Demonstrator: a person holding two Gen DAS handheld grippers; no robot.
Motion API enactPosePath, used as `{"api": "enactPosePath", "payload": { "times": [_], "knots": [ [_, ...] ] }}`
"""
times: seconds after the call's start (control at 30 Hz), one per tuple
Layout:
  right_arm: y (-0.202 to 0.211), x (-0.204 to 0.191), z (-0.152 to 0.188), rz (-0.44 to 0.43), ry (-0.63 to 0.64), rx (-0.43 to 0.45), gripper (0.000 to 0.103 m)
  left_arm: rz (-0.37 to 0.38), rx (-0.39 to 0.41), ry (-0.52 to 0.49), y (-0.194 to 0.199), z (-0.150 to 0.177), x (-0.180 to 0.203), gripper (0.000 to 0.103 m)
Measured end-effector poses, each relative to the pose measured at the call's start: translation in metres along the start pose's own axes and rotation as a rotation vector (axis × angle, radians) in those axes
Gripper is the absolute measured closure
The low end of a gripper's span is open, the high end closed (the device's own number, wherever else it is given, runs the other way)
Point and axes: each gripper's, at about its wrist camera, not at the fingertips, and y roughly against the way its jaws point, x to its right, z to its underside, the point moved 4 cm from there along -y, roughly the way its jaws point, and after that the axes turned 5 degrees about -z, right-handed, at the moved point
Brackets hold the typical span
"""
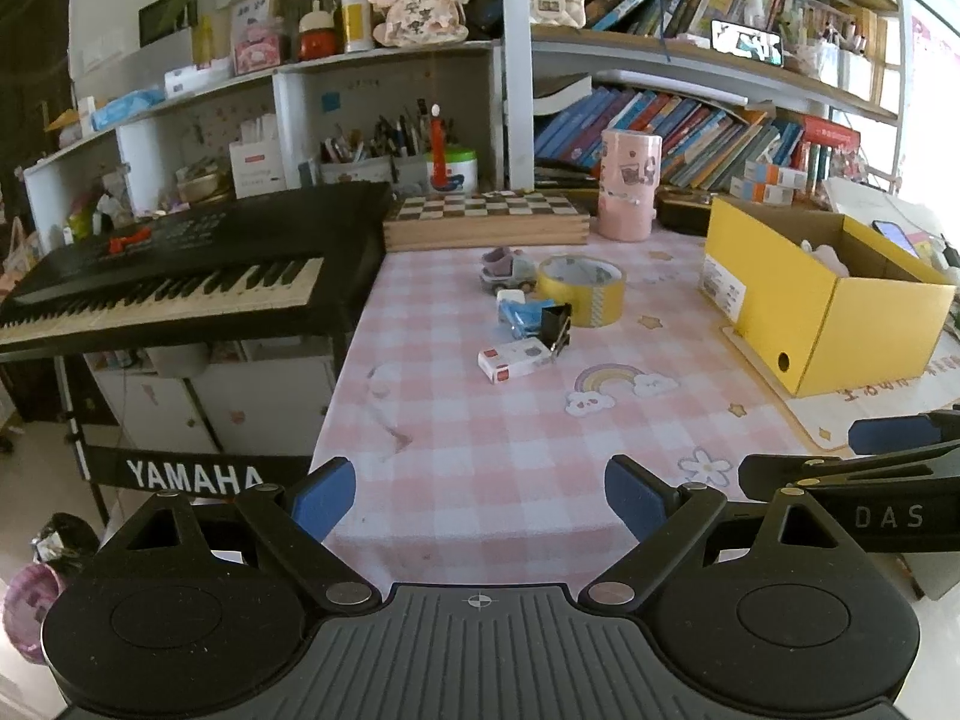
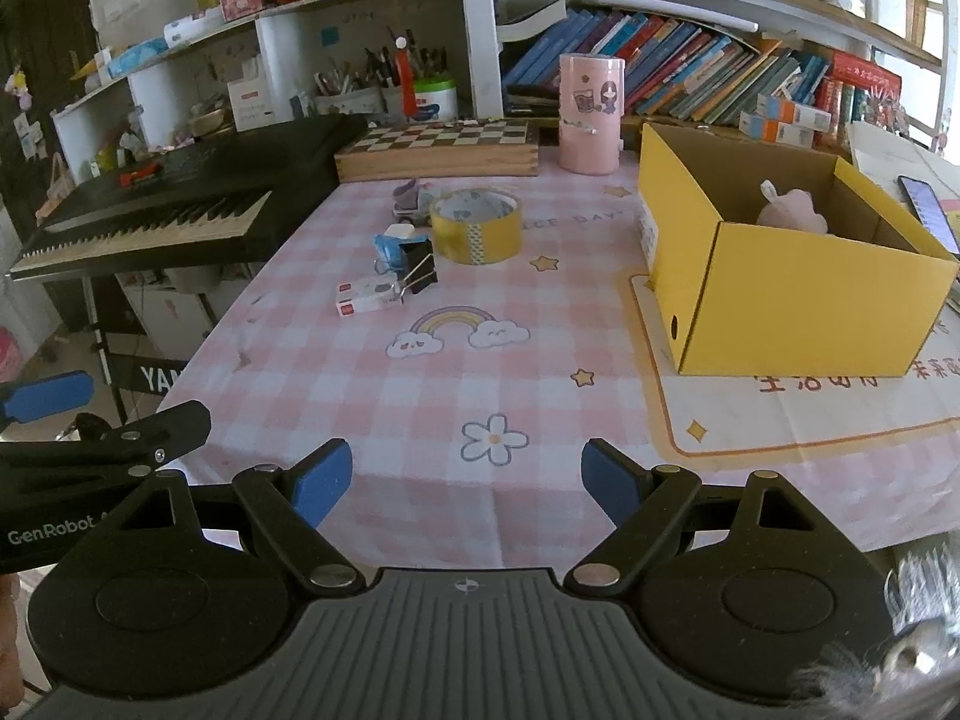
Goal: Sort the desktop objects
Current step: 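Reach the right tool to the blue binder clip and grasp it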
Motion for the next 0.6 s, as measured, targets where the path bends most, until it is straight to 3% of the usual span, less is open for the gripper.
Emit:
{"api": "enactPosePath", "payload": {
  "times": [0.6],
  "knots": [
    [-0.055, 0.024, -0.051, -0.028, 0.032, -0.025, 0.019, -0.033, -0.039, 0.042, -0.057, -0.034, 0.007, 0.011]
  ]
}}
